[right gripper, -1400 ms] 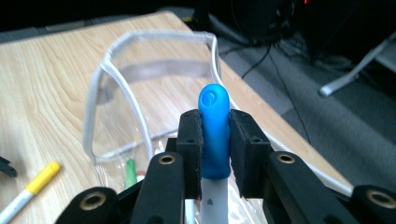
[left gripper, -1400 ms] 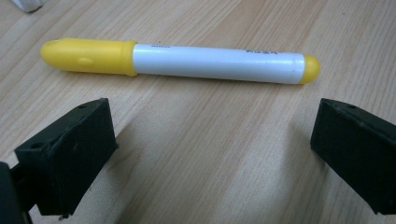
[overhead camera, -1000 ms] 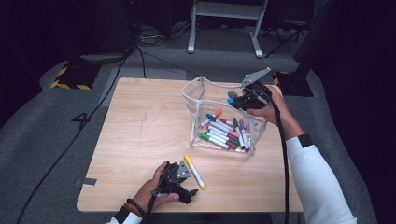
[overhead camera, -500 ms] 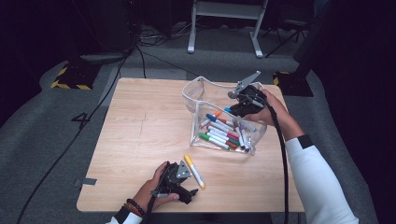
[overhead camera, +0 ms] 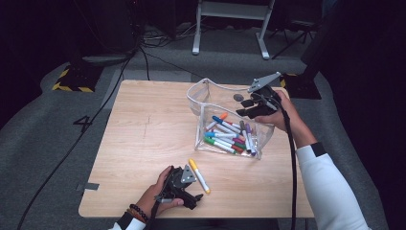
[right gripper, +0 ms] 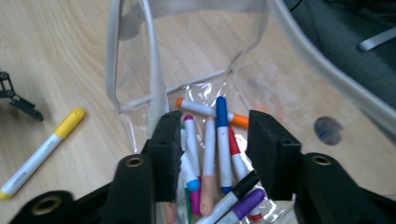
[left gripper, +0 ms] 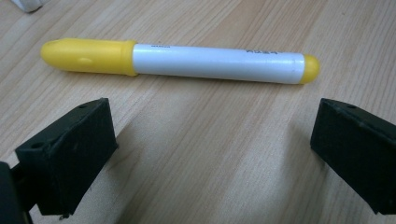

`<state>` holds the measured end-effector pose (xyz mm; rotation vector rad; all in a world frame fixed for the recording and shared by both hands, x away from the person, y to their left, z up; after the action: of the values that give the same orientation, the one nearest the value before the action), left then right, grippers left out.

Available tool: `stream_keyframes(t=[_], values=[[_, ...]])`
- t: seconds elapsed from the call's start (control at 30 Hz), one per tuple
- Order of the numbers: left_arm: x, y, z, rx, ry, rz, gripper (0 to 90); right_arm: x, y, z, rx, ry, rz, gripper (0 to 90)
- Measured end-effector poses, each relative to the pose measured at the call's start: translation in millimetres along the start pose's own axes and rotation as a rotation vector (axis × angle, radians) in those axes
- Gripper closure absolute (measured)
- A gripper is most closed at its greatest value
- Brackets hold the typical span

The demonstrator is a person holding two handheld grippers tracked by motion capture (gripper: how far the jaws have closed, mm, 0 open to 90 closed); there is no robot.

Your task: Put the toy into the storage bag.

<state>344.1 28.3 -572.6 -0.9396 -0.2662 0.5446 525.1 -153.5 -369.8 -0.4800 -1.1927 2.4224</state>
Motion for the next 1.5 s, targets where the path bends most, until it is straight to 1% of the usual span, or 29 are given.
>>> stream_keyframes(t=[0.03,0.13,0.2,0.23,0.27,0.3,0.4,0.43,0.47,0.5,0.53,0.6,0.63,0.67,0.7,0.77,0.8,0.83,0.9,0.97,1.03,1.1,1.23,1.27,1.33,1.37,1.4,1.43,1.5], values=[[0.1,0.1,0.2,0.0,0.001,-0.001,0.4,-0.5,-1.8,3.7,-0.019,0.018,0.0,53.8],[0.1,0.7,1.0,-0.001,-0.001,0.002,0.4,1.5,-6.2,15.3,-0.071,0.026,-0.007,51.9],[0.8,1.7,2.6,0.0,-0.001,-0.002,0.4,4.3,-8.2,24.2,-0.095,0.036,0.0,49.1],[0.8,1.7,2.6,0.0,-0.001,-0.002,0.4,4.3,-8.2,24.2,-0.095,0.036,0.0,49.1],[2.3,2.8,4.1,-0.002,-0.001,0.0,0.4,6.0,-9.3,27.6,-0.108,0.036,-0.001,48.4],[4.8,4.6,6.6,-0.001,-0.002,0.003,0.4,13.9,-12.7,40.4,-0.161,0.031,-0.006,46.8],[8.6,7.3,10.6,-0.003,-0.001,0.003,0.4,25.0,-13.8,53.5,-0.211,0.028,0.012,45.0],[8.6,7.3,10.6,-0.003,-0.001,0.003,0.4,25.0,-13.8,53.5,-0.211,0.028,0.012,45.0],[10.8,8.4,12.3,-0.003,-0.004,0.003,0.4,30.1,-13.0,58.2,-0.229,0.024,0.013,44.3],[12.8,9.5,13.9,-0.003,-0.01,0.009,0.4,43.9,-9.3,68.0,-0.274,0.014,0.029,42.4],[13.1,9.7,14.2,-0.003,-0.011,0.008,0.4,48.6,-7.6,70.4,-0.286,0.006,0.03,42.4],[13.5,10.3,14.9,-0.003,-0.014,0.01,0.4,60.8,-2.3,75.2,-0.303,-0.016,0.052,40.4],[13.6,10.8,15.7,-0.003,-0.016,0.011,0.4,66.5,0.0,77.2,-0.316,-0.036,0.058,40.0],[13.9,11.1,16.2,-0.002,-0.017,0.011,0.4,77.7,5.0,80.3,-0.342,-0.064,0.051,40.0],[14.1,11.7,17.1,-0.003,-0.019,0.013,0.4,80.5,7.0,80.6,-0.347,-0.064,0.05,39.9],[15.1,13.6,19.8,-0.002,-0.027,0.018,0.4,92.4,17.6,79.4,-0.348,-0.07,0.059,39.1],[15.4,14.4,20.9,-0.004,-0.027,0.021,0.4,100.0,24.0,77.4,-0.35,-0.078,0.064,39.1],[16.3,16.3,23.5,-0.003,-0.032,0.024,0.4,103.7,27.6,75.6,-0.352,-0.075,0.069,39.1],[18.3,19.1,27.6,-0.005,-0.042,0.029,0.4,116.5,38.1,68.6,-0.354,-0.1,0.06,38.5],[19.5,21.8,31.4,-0.005,-0.049,0.036,0.4,125.0,47.4,59.8,-0.338,-0.103,0.065,37.4],[20.2,23.5,33.8,-0.006,-0.053,0.039,0.4,134.3,58.8,46.9,-0.308,-0.104,0.082,36.2],[20.4,23.8,34.3,-0.006,-0.055,0.04,0.4,143.7,68.9,32.4,-0.296,-0.129,0.059,35.4],[20.5,23.7,34.2,-0.006,-0.054,0.038,0.4,156.7,87.6,-0.1,-0.256,-0.141,0.066,35.0],[20.4,23.7,34.2,-0.006,-0.055,0.039,0.3,161.1,92.5,-10.2,-0.248,-0.155,0.07,35.0],[20.4,23.5,33.8,-0.006,-0.053,0.041,0.3,167.6,99.4,-26.6,-0.237,-0.178,0.06,34.1],[20.4,23.5,33.8,-0.006,-0.053,0.041,0.2,171.0,102.1,-34.8,-0.228,-0.195,0.052,34.1],[20.4,23.4,33.6,-0.005,-0.052,0.042,0.2,171.0,102.1,-34.8,-0.228,-0.195,0.052,34.1],[20.5,23.3,33.4,-0.005,-0.05,0.041,0.1,175.8,103.9,-52.4,-0.215,-0.203,0.044,33.9],[20.6,23.3,33.4,-0.004,-0.049,0.041,0.1,178.8,102.8,-64.9,-0.208,-0.214,0.038,34.1]])
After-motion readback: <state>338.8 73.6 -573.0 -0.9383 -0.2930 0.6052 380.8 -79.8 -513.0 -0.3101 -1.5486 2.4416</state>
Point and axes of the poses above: each handheld gripper's, and its own axes: z roughly backward along the jaws, y roughly out of its underside, x roughly to its left, the point moved 9 cm from there along -z, roughly forward along the jaws, and after that the axes turned 14 degrees about -x, right-handed, at the moved point
